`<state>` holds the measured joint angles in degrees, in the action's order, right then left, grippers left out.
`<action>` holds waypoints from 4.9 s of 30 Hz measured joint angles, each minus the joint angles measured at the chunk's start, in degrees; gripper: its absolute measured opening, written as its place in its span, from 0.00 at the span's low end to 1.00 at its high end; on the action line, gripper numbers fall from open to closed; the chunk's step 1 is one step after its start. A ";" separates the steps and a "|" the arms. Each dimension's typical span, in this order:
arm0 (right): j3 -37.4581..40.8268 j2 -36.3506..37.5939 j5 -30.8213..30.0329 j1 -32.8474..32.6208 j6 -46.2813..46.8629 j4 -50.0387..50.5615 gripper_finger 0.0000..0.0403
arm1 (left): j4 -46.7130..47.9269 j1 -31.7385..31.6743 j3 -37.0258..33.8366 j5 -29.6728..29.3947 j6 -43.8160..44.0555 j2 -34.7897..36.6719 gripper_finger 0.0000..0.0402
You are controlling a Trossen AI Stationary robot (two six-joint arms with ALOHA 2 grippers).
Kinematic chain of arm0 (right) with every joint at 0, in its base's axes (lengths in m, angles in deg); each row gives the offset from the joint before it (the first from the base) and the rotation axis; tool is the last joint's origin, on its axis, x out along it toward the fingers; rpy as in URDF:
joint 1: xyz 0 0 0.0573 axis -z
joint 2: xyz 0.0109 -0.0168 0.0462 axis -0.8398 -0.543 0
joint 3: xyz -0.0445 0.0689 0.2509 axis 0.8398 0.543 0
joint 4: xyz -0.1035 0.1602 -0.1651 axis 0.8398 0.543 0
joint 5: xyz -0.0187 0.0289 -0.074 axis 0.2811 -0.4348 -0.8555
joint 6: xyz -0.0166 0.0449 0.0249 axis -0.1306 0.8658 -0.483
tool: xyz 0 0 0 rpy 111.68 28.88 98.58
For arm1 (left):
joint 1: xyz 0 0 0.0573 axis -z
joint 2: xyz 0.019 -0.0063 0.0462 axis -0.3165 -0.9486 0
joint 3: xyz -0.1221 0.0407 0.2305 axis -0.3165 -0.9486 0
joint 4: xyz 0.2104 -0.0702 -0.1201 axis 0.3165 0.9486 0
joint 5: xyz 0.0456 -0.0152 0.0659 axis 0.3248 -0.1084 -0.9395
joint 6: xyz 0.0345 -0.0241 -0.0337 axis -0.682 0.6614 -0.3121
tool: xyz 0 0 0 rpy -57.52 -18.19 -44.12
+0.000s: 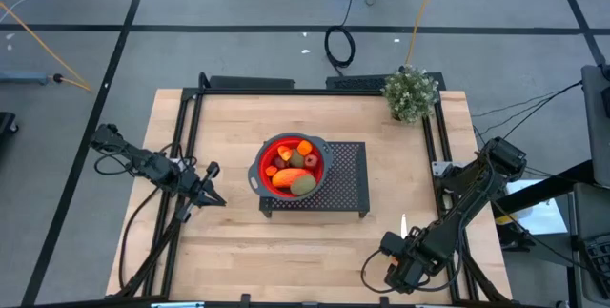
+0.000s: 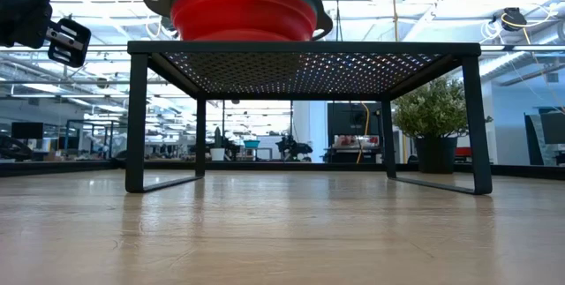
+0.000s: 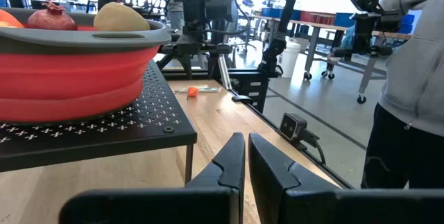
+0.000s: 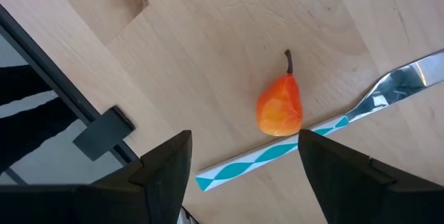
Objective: Pick & Place Fruit
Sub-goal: Put the orange pear into the bowl on the shelf
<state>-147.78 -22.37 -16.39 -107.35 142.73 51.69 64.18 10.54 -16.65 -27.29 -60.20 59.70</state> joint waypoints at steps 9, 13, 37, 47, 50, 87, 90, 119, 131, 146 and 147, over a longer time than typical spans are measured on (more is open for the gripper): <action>0.13 0.00 0.02 0.00 -0.37 0.75 0.64 | -0.01 -0.02 0.00 -0.01 0.16 0.00 0.05; 2.43 0.00 1.70 0.00 -0.42 -1.67 0.64 | -0.01 -0.02 0.00 -0.02 0.20 0.00 0.05; 7.72 -0.04 1.24 0.23 2.53 -9.59 0.61 | -0.01 -0.06 0.00 -0.07 -0.09 0.02 0.05; 9.13 -0.04 1.41 1.07 0.52 -11.32 0.51 | -0.03 -0.04 0.00 -0.07 -0.09 0.02 0.05; 11.16 -0.04 2.69 1.11 0.62 -16.01 0.49 | -0.03 -0.04 0.00 -0.07 -0.09 0.01 0.05; 13.99 13.56 -14.58 2.01 -19.37 -50.25 0.28 | -0.03 -0.04 0.00 -0.17 -1.20 0.02 0.05; 13.97 15.18 -19.35 2.58 -24.49 -57.13 0.27 | -0.03 -0.04 0.00 -0.17 -1.20 0.02 0.05; 13.94 16.90 -37.10 3.78 -66.43 -86.89 0.27 | -6.44 0.00 -0.15 2.87 -7.36 0.02 0.05; 13.94 16.90 -46.99 4.53 -99.02 -85.98 0.27 | -8.21 -0.02 -0.07 3.06 -5.72 0.02 0.05; 13.94 16.90 -46.72 11.52 -119.28 -85.76 0.27 | -9.93 -0.04 -0.02 6.00 -6.28 0.02 0.05; 13.94 16.90 -46.71 11.88 -119.34 -85.76 0.27 | -9.94 -0.04 -0.02 6.84 -7.12 0.02 0.05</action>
<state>-133.84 -5.48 -63.11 -95.48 23.40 -34.07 54.24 10.50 -16.67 -20.45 -67.32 59.72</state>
